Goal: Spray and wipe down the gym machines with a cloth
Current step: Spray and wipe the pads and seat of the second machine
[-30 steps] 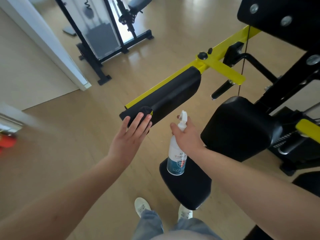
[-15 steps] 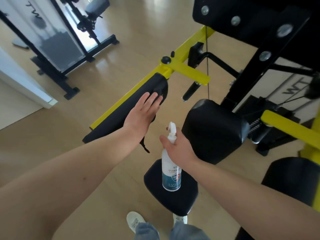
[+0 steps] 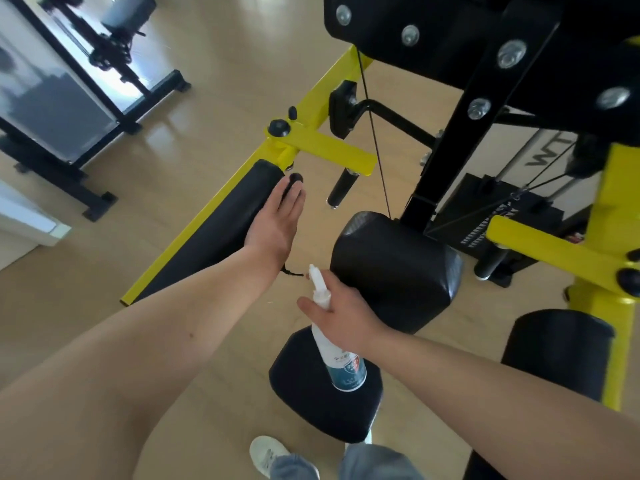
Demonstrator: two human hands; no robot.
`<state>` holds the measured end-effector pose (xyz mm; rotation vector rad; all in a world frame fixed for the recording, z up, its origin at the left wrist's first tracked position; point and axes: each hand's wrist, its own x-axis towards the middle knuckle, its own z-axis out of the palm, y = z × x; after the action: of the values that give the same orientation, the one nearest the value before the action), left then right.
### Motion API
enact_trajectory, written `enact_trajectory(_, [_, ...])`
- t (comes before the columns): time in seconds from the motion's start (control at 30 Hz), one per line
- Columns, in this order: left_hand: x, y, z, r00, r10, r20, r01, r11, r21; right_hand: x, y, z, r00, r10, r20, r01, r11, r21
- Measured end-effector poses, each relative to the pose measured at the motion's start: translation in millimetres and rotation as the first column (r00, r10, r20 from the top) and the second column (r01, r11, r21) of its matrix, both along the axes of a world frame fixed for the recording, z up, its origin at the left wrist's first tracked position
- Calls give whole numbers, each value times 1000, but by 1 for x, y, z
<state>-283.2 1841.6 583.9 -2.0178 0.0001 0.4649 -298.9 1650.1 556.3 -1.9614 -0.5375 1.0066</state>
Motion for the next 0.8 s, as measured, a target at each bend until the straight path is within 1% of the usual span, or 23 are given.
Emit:
enact_trajectory(0.13, [-27,2,-20,987,-48,-153,67,991,120,0,-2,1,1000,-3,9,3,1000,18])
enact_trajectory(0.2, [-45,0,-25,962,-31,-271,72,987,145,0,-3,0,1000,-5,15,5,1000,14])
enact_trajectory(0.27, [-65,-5,-25,934,-2,-358,64,985,160,-2,-3,-2,1000,5,25,-5,1000,4])
enact_trajectory(0.47, [-146,-16,-22,896,10,-445,68,985,159,-15,3,-1,997,74,17,-74,997,16])
enact_trajectory(0.57, [-184,-13,-19,901,28,-433,24,993,116,-29,11,3,994,106,16,-106,994,25])
enact_trajectory(0.67, [-215,-9,-11,929,57,-365,-57,998,11,-47,19,6,988,153,33,-154,987,43])
enact_trajectory(0.73, [-237,-10,-3,959,72,-275,-96,993,-72,-60,21,10,982,185,26,-186,981,53])
enact_trajectory(0.8, [-260,-15,5,982,115,-148,-134,983,-124,-72,23,14,975,221,18,-221,973,70])
